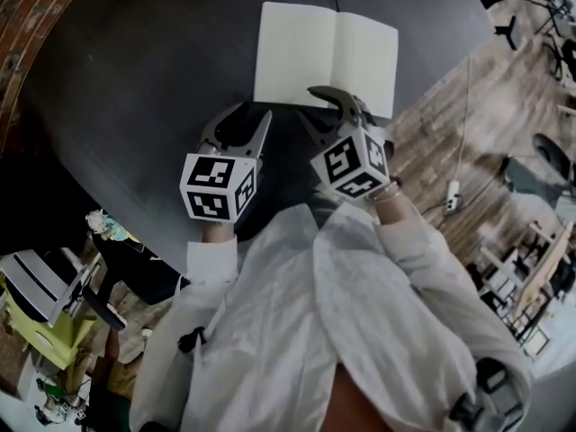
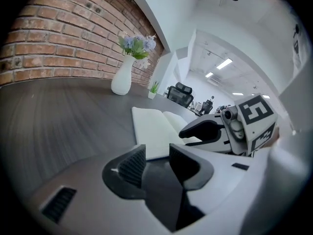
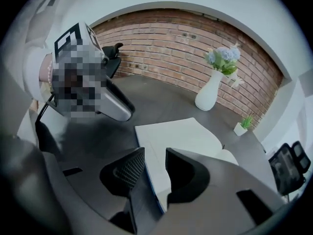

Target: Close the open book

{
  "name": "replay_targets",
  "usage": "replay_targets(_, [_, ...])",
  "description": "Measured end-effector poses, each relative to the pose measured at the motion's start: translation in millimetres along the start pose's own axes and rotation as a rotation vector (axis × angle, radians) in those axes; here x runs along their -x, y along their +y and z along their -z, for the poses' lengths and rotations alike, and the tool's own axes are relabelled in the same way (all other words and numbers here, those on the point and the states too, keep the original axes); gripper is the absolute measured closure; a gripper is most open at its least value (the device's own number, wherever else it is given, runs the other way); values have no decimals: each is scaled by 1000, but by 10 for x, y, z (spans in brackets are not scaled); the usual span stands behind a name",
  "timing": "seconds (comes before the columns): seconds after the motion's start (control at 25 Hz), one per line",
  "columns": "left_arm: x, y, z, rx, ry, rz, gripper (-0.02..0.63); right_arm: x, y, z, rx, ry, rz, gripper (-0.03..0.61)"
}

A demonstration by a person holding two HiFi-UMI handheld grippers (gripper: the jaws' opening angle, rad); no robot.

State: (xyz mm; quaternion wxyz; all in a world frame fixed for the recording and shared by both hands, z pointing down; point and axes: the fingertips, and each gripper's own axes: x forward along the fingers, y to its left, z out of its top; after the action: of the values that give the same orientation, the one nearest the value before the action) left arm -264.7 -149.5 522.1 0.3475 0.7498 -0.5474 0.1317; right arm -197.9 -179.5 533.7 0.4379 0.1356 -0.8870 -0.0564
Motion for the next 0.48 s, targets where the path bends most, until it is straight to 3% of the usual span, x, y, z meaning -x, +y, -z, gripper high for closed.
replay_targets(0.48, [-94,104,41,25,10,20,465,-234,149,221,210,125,-29,463])
